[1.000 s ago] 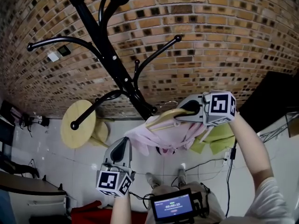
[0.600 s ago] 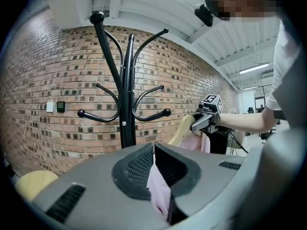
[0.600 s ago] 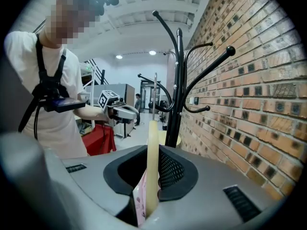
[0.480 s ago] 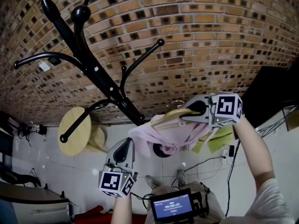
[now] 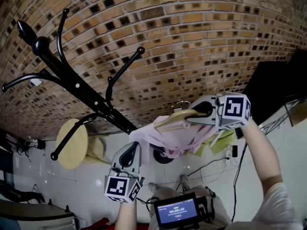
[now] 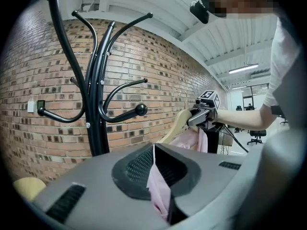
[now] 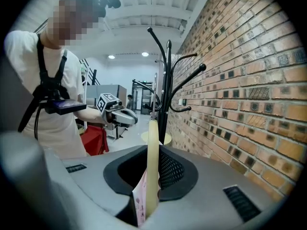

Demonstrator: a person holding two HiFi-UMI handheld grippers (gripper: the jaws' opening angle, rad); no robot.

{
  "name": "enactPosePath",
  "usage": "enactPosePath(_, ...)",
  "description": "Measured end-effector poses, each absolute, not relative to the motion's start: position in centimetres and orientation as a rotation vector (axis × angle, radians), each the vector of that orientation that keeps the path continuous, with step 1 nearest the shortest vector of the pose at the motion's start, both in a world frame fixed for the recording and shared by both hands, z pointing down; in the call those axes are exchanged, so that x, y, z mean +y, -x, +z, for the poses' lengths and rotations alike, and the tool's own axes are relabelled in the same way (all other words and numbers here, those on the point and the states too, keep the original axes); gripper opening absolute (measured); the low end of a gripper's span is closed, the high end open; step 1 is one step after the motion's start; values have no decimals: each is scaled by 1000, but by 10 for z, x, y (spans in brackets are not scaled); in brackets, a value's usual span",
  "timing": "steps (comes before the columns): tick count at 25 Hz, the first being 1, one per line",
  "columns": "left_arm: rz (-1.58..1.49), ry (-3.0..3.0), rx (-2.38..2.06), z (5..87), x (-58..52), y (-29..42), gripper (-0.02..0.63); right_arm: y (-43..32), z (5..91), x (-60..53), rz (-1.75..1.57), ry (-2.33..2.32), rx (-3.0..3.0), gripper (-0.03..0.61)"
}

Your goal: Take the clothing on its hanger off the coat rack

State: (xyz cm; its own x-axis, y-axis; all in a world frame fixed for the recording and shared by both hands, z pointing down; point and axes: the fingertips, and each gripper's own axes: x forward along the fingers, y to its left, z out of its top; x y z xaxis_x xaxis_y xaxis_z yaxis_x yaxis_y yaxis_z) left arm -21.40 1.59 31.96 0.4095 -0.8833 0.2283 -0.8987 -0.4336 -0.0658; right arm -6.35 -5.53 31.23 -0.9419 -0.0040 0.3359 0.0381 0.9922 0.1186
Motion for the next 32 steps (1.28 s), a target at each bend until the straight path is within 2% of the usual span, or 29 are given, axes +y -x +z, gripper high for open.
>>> enactPosePath(32, 395, -2884, -1074, 331, -40, 83, 21, -57, 303, -71, -90, -564, -2739, 41)
